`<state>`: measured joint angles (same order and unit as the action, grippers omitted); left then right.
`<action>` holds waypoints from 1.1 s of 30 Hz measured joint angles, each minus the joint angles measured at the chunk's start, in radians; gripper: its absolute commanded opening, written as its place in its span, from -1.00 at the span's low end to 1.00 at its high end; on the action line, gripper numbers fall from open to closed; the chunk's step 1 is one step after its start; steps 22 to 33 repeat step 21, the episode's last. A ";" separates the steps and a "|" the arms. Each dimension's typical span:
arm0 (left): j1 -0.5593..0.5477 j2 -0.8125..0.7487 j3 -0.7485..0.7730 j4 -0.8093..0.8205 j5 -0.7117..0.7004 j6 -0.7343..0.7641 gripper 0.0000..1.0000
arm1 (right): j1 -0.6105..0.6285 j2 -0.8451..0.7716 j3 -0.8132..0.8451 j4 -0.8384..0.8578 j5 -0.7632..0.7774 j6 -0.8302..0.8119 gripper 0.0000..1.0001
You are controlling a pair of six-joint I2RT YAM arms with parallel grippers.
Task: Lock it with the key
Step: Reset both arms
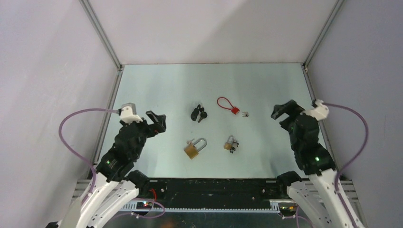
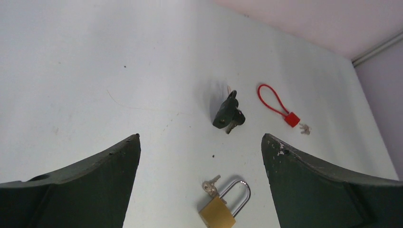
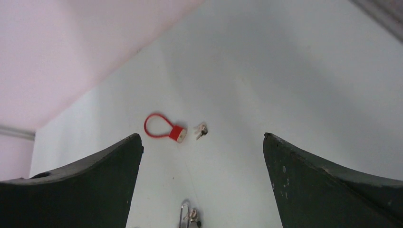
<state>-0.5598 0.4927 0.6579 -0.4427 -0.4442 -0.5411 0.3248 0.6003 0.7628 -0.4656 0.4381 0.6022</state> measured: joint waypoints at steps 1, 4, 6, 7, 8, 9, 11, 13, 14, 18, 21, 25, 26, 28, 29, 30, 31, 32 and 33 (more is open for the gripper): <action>0.000 -0.020 0.000 -0.003 -0.011 0.000 0.99 | 0.000 -0.042 0.000 -0.021 0.032 0.004 0.99; 0.000 -0.060 0.000 -0.013 -0.040 0.000 0.99 | -0.001 -0.159 0.000 -0.066 0.109 0.013 0.99; 0.000 -0.076 0.000 -0.019 -0.054 -0.001 0.99 | -0.002 -0.223 0.000 -0.089 0.160 0.018 0.99; 0.000 -0.084 0.000 -0.021 -0.060 -0.001 0.99 | -0.002 -0.243 0.000 -0.099 0.178 0.018 0.99; 0.000 -0.093 0.000 -0.024 -0.066 -0.002 0.99 | -0.002 -0.267 0.000 -0.108 0.200 0.018 0.99; 0.000 -0.100 0.000 -0.028 -0.071 -0.002 0.99 | -0.002 -0.286 0.000 -0.114 0.219 0.019 0.99; 0.000 -0.120 0.000 -0.032 -0.081 -0.005 0.99 | -0.002 -0.320 0.000 -0.124 0.253 0.022 0.99; 0.000 -0.134 0.000 -0.032 -0.089 -0.008 0.99 | -0.002 -0.341 0.000 -0.132 0.274 0.024 0.99; 0.000 -0.138 0.000 -0.033 -0.095 -0.008 0.99 | -0.002 -0.347 0.000 -0.135 0.283 0.025 0.99; 0.000 -0.140 0.000 -0.033 -0.102 -0.008 0.99 | -0.002 -0.349 0.000 -0.148 0.299 0.026 0.99; 0.000 -0.140 0.000 -0.034 -0.104 -0.008 0.99 | -0.002 -0.349 0.000 -0.153 0.303 0.027 0.99; 0.000 -0.140 0.000 -0.034 -0.104 -0.008 0.99 | -0.002 -0.349 0.000 -0.153 0.303 0.027 0.99; 0.000 -0.140 0.000 -0.034 -0.104 -0.008 0.99 | -0.002 -0.349 0.000 -0.153 0.303 0.027 0.99; 0.000 -0.140 0.000 -0.034 -0.104 -0.008 0.99 | -0.002 -0.349 0.000 -0.153 0.303 0.027 0.99; 0.000 -0.140 0.000 -0.034 -0.104 -0.008 0.99 | -0.002 -0.349 0.000 -0.153 0.303 0.027 0.99; 0.000 -0.140 0.000 -0.034 -0.104 -0.008 0.99 | -0.002 -0.349 0.000 -0.153 0.303 0.027 0.99; 0.000 -0.140 0.000 -0.034 -0.104 -0.008 0.99 | -0.002 -0.349 0.000 -0.153 0.303 0.027 0.99; 0.000 -0.140 0.000 -0.034 -0.104 -0.008 0.99 | -0.002 -0.349 0.000 -0.153 0.303 0.027 0.99; 0.000 -0.140 0.000 -0.034 -0.104 -0.008 0.99 | -0.002 -0.349 0.000 -0.153 0.303 0.027 0.99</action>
